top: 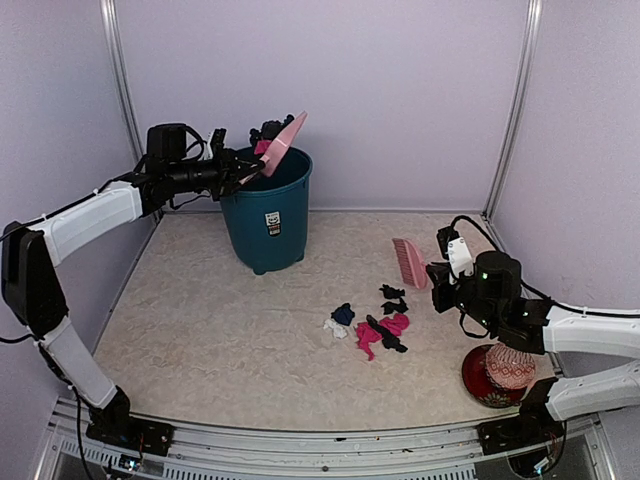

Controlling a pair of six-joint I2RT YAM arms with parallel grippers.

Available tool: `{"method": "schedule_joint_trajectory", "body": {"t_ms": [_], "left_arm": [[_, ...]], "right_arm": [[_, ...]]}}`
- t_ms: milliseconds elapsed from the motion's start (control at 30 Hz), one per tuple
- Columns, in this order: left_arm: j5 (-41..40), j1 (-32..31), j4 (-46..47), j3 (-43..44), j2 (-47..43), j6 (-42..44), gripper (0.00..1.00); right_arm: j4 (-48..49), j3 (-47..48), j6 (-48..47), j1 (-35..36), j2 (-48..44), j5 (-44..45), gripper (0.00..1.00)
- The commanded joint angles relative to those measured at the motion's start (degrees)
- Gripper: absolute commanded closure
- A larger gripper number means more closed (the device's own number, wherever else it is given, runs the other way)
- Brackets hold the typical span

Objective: Sweep away the paper scraps from the table

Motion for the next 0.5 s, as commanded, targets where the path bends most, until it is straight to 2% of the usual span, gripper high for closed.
{"method": "schedule_joint_trajectory", "body": {"t_ms": [0, 233, 467], "left_arm": [[7.11, 2.08, 16.02, -3.85, -0.15, -13.22, 1.00], [10.34, 2.89, 30.46, -8.17, 1.66, -27.18, 1.00], [9.72, 3.30, 36.89, -10.77, 0.15, -32.71, 1.00]], "right_arm": [[0.73, 0.05, 0.95, -0.69, -1.51, -0.12, 1.00], [-0.02, 0.85, 1.65, -0.69, -1.32, -0.48, 1.00], [-1.00, 1.03, 2.90, -0.69, -2.10, -1.24, 1.00]]}}
